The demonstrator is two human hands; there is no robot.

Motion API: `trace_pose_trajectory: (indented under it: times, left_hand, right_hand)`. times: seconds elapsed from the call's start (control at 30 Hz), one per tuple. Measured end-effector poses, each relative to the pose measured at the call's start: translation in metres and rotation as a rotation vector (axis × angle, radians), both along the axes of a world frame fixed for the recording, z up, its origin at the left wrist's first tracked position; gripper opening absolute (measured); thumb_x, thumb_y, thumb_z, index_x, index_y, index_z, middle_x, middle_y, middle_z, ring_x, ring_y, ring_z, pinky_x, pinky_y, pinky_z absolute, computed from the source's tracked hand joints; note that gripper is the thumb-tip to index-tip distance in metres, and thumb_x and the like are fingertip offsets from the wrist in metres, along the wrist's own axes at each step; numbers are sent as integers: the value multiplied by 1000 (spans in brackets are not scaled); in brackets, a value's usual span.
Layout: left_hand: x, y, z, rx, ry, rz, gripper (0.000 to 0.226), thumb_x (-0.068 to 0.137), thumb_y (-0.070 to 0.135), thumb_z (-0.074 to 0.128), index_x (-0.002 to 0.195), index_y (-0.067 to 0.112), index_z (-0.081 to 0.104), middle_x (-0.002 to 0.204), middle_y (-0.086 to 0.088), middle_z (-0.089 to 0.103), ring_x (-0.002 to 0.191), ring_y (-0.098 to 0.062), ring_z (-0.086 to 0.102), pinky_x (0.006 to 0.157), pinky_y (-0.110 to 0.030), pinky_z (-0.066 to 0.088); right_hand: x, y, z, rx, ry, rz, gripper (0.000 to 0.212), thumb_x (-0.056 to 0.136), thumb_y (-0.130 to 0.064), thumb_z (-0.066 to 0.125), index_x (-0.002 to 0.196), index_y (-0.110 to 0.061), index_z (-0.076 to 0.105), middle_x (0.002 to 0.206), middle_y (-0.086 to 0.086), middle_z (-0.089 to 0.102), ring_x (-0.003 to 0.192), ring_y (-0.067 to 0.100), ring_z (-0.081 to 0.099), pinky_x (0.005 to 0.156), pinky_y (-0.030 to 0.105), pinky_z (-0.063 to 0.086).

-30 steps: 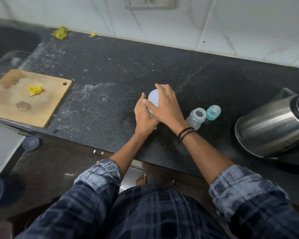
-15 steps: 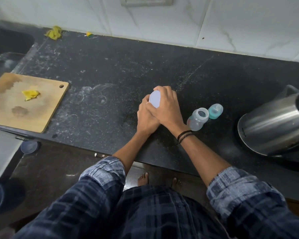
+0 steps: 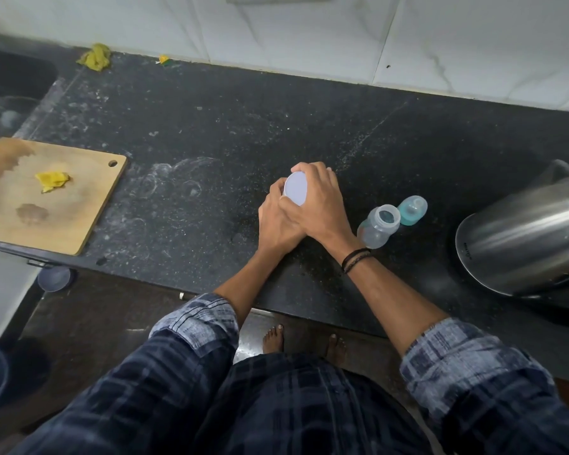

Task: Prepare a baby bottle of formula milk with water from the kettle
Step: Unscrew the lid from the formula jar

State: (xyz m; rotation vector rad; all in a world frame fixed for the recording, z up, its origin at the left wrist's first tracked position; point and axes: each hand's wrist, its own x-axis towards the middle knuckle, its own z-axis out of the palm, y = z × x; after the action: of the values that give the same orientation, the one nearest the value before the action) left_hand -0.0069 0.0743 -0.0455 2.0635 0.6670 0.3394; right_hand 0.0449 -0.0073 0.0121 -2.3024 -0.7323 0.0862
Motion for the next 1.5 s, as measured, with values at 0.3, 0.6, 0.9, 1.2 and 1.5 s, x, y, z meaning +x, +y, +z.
trace_pose_trajectory:
  times: [0.3,0.6,0.9,1.2,1.5]
  left_hand:
    - [-1,0,0,11,-43,-2,92,73,55,81,145,16,40,135,-1,61,120,-23,63,98,-53,53]
    - [-1,1,4,46,-45,-25,90,75,54,79,145,10,43,138,-6,60,121,-26,62,101,-55,51]
    - [-1,1,4,20,-41,-21,95,72,63,74,145,11,43,137,-4,60,121,-24,60,102,-51,51]
    - [-2,10,5,15,-44,-135,107,61,71,74,146,13,45,132,17,49,119,1,48,114,-48,42]
    - [-4,3,4,-47,-43,-79,115,57,70,80,149,19,37,135,12,52,124,-14,54,106,-50,50]
  right_hand:
    - [5,-2,-2,-24,-2,41,54,84,-29,76,131,-7,60,127,11,58,114,30,51,102,38,41]
    - [6,-3,-5,18,-15,46,53,84,-28,78,129,-6,61,126,12,60,114,29,51,104,40,40]
    - [9,-3,-5,4,16,65,55,85,-31,77,133,-10,60,130,9,58,119,27,50,104,35,39]
    - [20,-15,-4,19,-7,228,53,78,-22,80,126,-10,62,125,6,61,116,24,52,113,45,39]
    - [23,-16,-2,-7,11,278,52,79,-28,78,127,-17,61,131,-3,60,123,21,46,105,32,41]
